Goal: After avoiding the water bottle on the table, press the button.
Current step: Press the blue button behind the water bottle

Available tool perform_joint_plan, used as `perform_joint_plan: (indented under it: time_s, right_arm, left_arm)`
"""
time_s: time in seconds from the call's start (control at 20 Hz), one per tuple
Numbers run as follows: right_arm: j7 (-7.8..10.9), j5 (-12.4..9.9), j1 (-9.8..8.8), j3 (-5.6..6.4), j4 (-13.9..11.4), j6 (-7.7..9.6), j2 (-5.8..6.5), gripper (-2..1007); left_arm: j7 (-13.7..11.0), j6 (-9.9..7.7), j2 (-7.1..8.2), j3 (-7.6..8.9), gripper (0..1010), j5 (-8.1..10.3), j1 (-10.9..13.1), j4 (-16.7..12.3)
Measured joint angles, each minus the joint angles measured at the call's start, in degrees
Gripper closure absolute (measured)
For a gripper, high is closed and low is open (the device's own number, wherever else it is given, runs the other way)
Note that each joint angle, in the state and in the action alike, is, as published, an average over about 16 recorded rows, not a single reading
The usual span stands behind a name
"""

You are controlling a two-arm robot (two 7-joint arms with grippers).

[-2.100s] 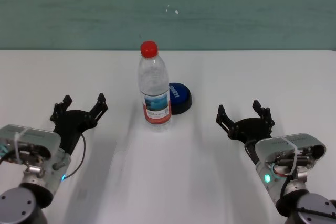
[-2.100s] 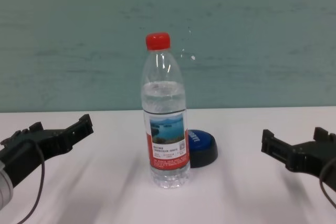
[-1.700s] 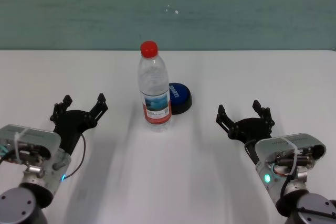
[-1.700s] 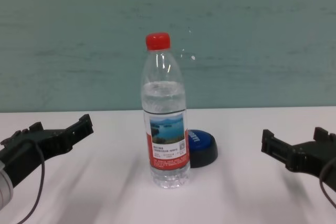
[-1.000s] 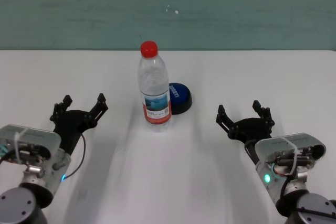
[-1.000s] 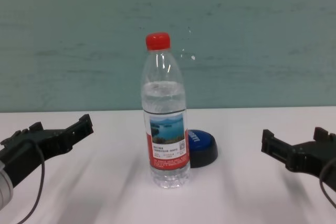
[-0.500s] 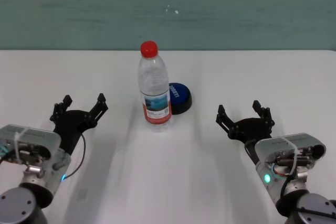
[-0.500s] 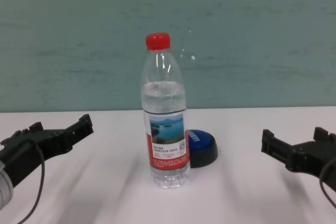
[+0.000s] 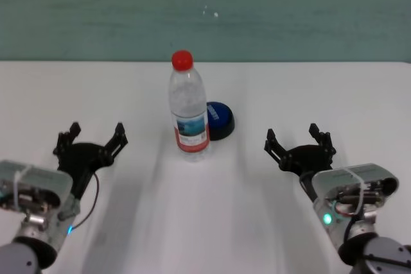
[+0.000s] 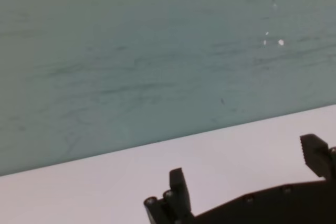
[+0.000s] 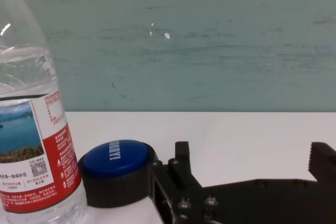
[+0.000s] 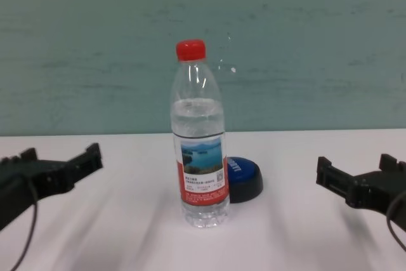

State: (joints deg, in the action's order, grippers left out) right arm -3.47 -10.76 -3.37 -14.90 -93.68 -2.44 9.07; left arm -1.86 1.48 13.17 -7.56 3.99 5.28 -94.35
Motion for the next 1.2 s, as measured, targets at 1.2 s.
perform_joint_plan:
  time_s: [1.2]
  right_arm:
    - [0.00, 0.00, 0.00, 0.00, 0.00, 0.00, 0.00, 1]
  left_arm:
    - [-7.05, -0.03, 4.06, 0.55, 10, -6.54, 11.49, -11.97]
